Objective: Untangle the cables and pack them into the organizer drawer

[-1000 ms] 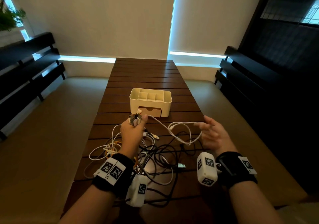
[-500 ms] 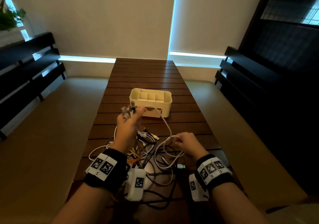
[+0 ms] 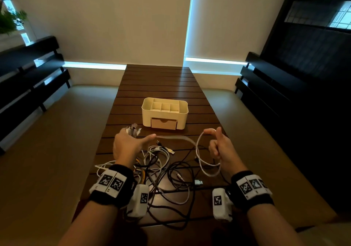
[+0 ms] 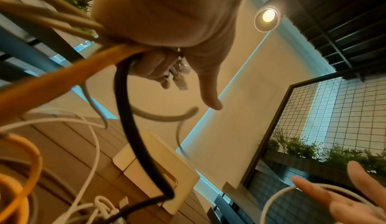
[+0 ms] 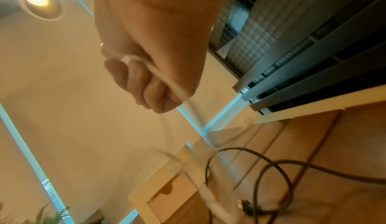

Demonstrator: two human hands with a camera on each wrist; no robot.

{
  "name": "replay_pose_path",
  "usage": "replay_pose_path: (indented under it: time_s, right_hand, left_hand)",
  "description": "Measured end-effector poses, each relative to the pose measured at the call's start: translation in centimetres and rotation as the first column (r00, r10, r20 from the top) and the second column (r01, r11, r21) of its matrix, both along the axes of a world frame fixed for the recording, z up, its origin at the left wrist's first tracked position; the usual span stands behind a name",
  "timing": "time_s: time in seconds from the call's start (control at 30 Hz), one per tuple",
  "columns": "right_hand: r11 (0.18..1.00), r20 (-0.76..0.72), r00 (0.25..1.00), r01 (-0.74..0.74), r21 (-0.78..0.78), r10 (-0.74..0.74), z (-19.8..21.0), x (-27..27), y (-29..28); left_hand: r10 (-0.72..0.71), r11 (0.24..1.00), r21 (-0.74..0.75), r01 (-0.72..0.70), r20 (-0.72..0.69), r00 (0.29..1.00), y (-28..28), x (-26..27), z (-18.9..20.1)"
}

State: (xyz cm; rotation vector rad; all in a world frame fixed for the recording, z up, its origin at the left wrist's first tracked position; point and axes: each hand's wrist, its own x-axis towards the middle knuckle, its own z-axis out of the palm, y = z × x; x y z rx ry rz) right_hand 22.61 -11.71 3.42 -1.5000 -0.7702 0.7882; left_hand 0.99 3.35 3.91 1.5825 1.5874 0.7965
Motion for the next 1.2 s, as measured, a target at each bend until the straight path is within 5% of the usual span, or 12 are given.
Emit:
replay_pose_path:
  time_s: [0.1, 0.2, 0.37, 0.5, 0.57, 0.7, 0.83, 0.97, 1.2]
  right_hand:
    - [0.998, 0.065, 0.998, -0.027, 0.048, 0.024, 1.6, -1.1, 0.0]
    - [0.987, 0.058, 0.994, -0.104, 0.123, 0.097, 2.6, -1.9, 0.2]
    - [0.932, -0.115, 0.946, -0.270, 0.243, 0.304, 3.9, -3.2, 0.7]
    - [0.857, -0.207, 0.856, -0.393, 0.334, 0.473, 4.7, -3.9, 0.4]
    - [0.862, -0.226, 0.860, -0.367, 0.350, 0.458, 4.8, -3.7, 0.4]
    - [0.954, -0.085, 0.983, -0.136, 0.268, 0.164, 4.4, -2.0, 0.1]
    - [0.994, 0.179, 0.984, 0.002, -0.112, 0.018, 3.7, -0.4, -0.1]
    - [0.913, 0.267, 0.961, 0.169, -0.372, -0.069, 1.0, 1.0, -0.1]
    - [0.722, 0.524, 0.849, 0.321, -0.613, 0.067, -6.2, 1.9, -0.7]
  left_hand:
    - [0.043, 0.993, 0.110, -0.053, 0.087, 0.995, -1.2, 1.0, 0.8]
    - [-0.148, 0.980, 0.165, 0.114, 0.208, 0.967, -2.4, 2.5, 0.8]
    - [-0.645, 0.750, 0.274, 0.602, 0.101, 0.758, -3.8, 4.7, -0.9]
    - [-0.815, 0.563, 0.205, 0.801, -0.021, 0.579, -4.3, 5.3, -2.2]
    - [-0.812, 0.543, 0.113, 0.832, -0.180, 0.555, -4.4, 5.3, -2.5]
    - [-0.549, 0.766, 0.065, 0.640, -0.453, 0.703, -3.2, 3.8, -3.0]
    - [-0.285, 0.951, 0.004, 0.310, -0.385, 0.878, -0.8, 0.1, -3.9]
    - [-0.088, 0.995, -0.059, 0.075, -0.263, 0.961, 1.7, -2.4, -4.9]
    - [-0.084, 0.995, 0.038, 0.092, -0.174, 0.981, 0.9, -1.6, -4.4]
